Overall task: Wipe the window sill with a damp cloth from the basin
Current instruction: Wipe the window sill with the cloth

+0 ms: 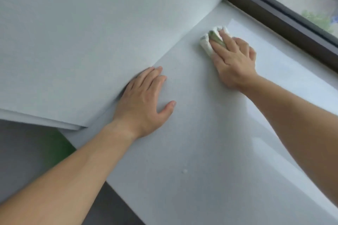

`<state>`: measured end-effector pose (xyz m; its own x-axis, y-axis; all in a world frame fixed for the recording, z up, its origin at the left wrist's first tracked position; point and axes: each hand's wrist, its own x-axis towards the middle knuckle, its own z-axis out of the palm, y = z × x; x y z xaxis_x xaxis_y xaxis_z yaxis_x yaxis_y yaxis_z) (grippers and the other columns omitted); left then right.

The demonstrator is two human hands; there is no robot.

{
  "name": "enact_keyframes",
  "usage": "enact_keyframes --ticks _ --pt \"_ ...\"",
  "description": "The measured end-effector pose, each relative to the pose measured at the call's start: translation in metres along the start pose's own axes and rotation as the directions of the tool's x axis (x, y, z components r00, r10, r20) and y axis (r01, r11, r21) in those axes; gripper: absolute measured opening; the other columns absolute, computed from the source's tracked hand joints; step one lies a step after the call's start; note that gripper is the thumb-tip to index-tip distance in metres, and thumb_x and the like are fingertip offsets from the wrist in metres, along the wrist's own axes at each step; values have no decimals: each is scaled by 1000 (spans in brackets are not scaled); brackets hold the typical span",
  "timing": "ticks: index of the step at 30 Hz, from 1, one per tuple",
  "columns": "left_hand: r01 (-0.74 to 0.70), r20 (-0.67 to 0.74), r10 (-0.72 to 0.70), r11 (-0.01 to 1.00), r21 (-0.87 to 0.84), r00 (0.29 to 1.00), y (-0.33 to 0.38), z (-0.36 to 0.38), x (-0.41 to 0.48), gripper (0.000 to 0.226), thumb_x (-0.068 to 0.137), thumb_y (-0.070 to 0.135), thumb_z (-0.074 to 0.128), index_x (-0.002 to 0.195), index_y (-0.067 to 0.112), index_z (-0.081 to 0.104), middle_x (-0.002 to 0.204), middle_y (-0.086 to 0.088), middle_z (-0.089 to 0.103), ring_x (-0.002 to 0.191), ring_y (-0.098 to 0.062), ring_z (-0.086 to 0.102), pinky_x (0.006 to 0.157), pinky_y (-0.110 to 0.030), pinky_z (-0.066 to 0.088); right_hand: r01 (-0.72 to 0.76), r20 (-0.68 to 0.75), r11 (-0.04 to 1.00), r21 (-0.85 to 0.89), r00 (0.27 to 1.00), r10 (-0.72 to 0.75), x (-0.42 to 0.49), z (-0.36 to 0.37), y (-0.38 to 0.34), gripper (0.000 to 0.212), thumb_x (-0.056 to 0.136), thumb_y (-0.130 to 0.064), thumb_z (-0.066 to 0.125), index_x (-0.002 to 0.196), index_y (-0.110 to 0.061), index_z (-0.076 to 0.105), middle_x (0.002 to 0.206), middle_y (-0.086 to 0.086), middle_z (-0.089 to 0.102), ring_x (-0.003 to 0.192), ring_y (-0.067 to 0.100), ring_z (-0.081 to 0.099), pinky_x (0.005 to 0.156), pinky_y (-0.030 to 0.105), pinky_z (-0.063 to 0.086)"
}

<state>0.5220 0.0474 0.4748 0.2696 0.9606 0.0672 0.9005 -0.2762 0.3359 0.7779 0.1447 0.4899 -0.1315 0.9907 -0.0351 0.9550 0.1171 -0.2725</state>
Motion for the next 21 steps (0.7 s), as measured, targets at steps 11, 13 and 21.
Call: enact_keyframes --ticks 11,13,21 --pt "345 -76 -347 938 -38 935 14 -3 -158 58 94 44 38 147 19 37 161 -12 20 150 -27 11 121 -49 8 289 53 957 -37 957 -287 -65 33 -98 44 103 -52 22 146 -57 28 165 -16 14 148 28 15 120 46 3" --pt "369 -98 -376 926 -84 921 17 2 -163 60 94 42 39 148 16 35 162 -13 18 151 -26 7 121 -51 6 83 43 996 -13 996 -83 -56 38 -119 43 102 -52 19 144 -60 27 166 -15 9 148 27 10 119 46 0" --pt "447 -193 -541 811 -379 819 33 25 -189 81 95 40 41 152 -4 4 162 -19 -13 150 -25 -16 122 -41 0 621 197 784 1 768 -609 -170 34 -98 45 104 -41 29 146 -40 45 163 -16 24 149 27 19 119 52 9"
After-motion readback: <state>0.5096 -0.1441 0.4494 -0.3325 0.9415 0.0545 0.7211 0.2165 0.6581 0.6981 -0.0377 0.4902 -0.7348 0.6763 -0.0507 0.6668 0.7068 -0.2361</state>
